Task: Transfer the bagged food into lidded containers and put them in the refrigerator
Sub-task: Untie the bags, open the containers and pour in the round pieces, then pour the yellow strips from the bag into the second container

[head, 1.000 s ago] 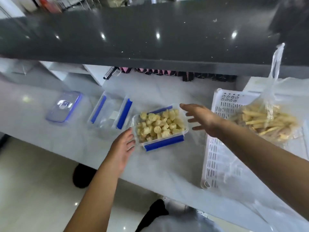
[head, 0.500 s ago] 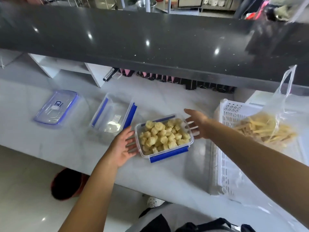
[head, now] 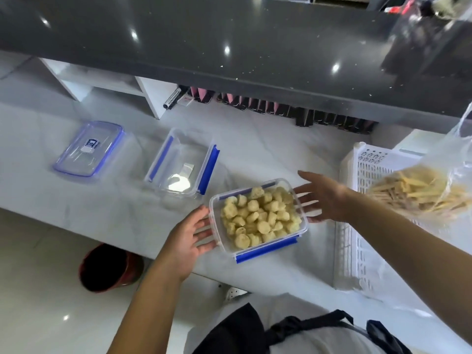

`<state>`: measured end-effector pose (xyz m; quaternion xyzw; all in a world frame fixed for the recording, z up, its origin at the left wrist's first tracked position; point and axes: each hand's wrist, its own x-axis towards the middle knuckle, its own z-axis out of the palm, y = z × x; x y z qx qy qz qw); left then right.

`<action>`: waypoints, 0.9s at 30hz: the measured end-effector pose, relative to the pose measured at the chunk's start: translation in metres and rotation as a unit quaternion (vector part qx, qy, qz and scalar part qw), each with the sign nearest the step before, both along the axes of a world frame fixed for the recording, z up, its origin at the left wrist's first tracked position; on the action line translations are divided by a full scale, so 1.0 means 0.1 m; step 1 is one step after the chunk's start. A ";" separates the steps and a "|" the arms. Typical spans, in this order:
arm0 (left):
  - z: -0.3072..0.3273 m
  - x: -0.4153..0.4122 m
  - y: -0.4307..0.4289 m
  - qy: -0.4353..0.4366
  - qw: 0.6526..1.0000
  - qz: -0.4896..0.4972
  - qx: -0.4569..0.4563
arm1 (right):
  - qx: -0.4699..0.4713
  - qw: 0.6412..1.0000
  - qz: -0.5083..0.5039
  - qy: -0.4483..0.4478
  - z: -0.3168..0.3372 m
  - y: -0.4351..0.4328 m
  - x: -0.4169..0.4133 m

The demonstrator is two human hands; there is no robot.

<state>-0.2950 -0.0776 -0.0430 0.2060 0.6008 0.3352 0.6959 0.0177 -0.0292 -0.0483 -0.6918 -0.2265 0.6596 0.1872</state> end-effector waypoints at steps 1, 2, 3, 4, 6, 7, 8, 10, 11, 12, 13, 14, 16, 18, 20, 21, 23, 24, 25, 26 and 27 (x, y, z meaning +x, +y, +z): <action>-0.02 -0.05 0.00 -0.004 1.000 0.003 0.000 | -0.001 1.000 0.002 -0.003 -0.01 0.02 -0.06; -0.03 -0.07 0.00 -0.011 1.000 0.003 0.001 | 0.002 1.000 0.004 -0.011 -0.03 0.05 -0.08; -0.03 -0.06 0.00 -0.017 1.000 0.001 0.003 | 0.007 1.000 0.006 -0.022 -0.02 0.07 -0.08; -0.04 -0.03 -0.01 -0.024 1.000 -0.001 0.004 | 0.015 0.999 0.008 -0.034 -0.02 0.10 -0.07; -0.07 0.03 -0.03 -0.044 0.999 -0.005 -0.002 | 0.029 0.998 0.019 -0.060 0.02 0.16 -0.02; -0.09 0.07 -0.05 -0.054 0.998 -0.010 -0.007 | 0.037 0.996 0.027 -0.077 0.05 0.21 0.00; -0.12 0.12 -0.06 -0.062 0.998 -0.018 -0.013 | 0.048 0.993 0.037 -0.098 0.07 0.27 0.02; -0.12 0.23 -0.08 -0.069 0.996 -0.036 -0.033 | 0.072 0.986 0.059 -0.140 0.12 0.41 0.02; -0.13 0.29 -0.09 -0.073 0.995 -0.042 -0.047 | 0.084 0.982 0.074 -0.155 0.14 0.49 0.01; -0.13 0.36 -0.12 -0.079 0.994 -0.049 -0.060 | 0.097 0.977 0.090 -0.165 0.15 0.57 -0.01; -0.13 0.43 -0.14 -0.086 0.992 -0.059 -0.072 | 0.108 0.973 0.106 -0.173 0.18 0.63 -0.04; -0.14 0.49 -0.17 -0.092 0.990 -0.072 -0.083 | 0.120 0.968 0.123 -0.181 0.20 0.69 -0.06; -0.16 0.59 -0.21 -0.087 0.985 -0.114 -0.097 | 0.141 0.958 0.148 -0.200 0.19 0.77 -0.08; -0.18 0.63 -0.22 -0.045 0.981 -0.170 -0.085 | 0.162 0.947 0.162 -0.224 0.19 0.75 -0.10; -0.19 0.60 -0.19 0.011 0.977 -0.206 -0.054 | 0.207 0.932 0.170 -0.245 0.23 0.64 -0.12; -0.20 0.56 -0.16 0.043 0.975 -0.216 -0.032 | 0.236 0.921 0.178 -0.256 0.25 0.55 -0.12; -0.18 0.46 -0.10 0.108 0.970 -0.217 0.018 | 0.272 0.901 0.187 -0.282 0.30 0.27 -0.11; -0.17 0.42 -0.07 0.131 0.968 -0.210 0.045 | 0.289 0.892 0.186 -0.294 0.34 0.11 -0.08; -0.17 0.39 -0.03 0.145 0.965 -0.203 0.076 | 0.305 0.884 0.181 -0.307 0.36 -0.05 -0.04; -0.15 0.38 0.00 0.151 0.962 -0.200 0.109 | 0.317 0.877 0.173 -0.317 0.41 -0.23 0.00; -0.12 0.39 0.04 0.155 0.956 -0.204 0.141 | 0.328 0.872 0.160 -0.326 0.44 -0.41 0.04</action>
